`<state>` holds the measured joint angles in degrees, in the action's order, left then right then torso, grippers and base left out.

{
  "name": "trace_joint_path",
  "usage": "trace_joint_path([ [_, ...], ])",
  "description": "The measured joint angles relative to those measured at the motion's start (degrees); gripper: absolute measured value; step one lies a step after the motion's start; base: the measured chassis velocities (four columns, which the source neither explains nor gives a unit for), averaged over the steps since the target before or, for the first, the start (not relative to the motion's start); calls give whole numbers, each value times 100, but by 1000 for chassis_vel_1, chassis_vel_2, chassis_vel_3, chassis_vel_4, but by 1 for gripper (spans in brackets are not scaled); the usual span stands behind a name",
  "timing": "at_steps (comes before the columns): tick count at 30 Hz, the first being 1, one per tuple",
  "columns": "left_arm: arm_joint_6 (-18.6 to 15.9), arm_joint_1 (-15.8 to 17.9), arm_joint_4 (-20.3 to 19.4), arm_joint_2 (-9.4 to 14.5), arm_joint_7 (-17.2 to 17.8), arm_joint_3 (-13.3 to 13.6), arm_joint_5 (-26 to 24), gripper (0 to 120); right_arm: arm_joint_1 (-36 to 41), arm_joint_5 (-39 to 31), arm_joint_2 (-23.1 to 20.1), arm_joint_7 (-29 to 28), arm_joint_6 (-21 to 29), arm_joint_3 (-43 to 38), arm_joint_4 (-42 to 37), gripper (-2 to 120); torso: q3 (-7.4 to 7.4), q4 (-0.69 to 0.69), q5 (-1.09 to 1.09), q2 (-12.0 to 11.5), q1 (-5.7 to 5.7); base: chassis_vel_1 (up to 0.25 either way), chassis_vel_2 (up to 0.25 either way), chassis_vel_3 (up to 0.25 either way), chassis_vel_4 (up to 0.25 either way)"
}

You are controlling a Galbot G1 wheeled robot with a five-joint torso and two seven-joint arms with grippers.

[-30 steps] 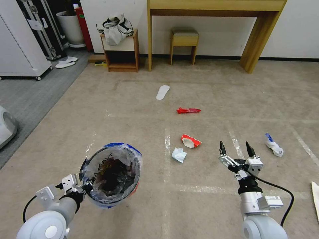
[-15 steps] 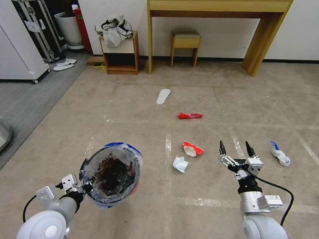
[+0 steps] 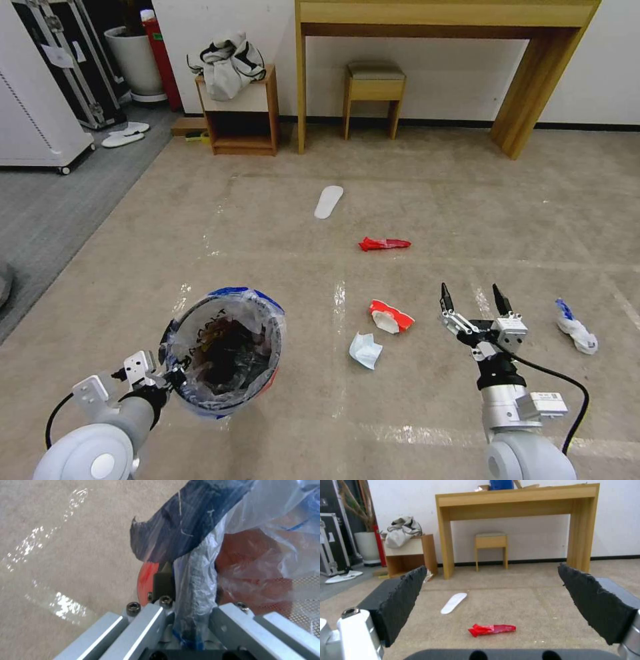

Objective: Pick up the trash bin and place the garbage on the floor into it.

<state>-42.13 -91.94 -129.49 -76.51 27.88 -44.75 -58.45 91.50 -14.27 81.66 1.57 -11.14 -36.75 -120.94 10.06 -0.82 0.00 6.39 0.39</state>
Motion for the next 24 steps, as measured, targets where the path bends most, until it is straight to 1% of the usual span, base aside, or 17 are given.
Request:
trace_joint_path([
  [22,0,24,25,8,-12,-6,-2,0,-9,13,15,-1,-18,4,30,100,0,0,0,0,0,-103,109,104,-106],
  [24,0,31,35,8,-13,-6,-2,0,-36,39,18,44,-103,4,74,100,0,0,0,0,0,-99,94,95,-100],
])
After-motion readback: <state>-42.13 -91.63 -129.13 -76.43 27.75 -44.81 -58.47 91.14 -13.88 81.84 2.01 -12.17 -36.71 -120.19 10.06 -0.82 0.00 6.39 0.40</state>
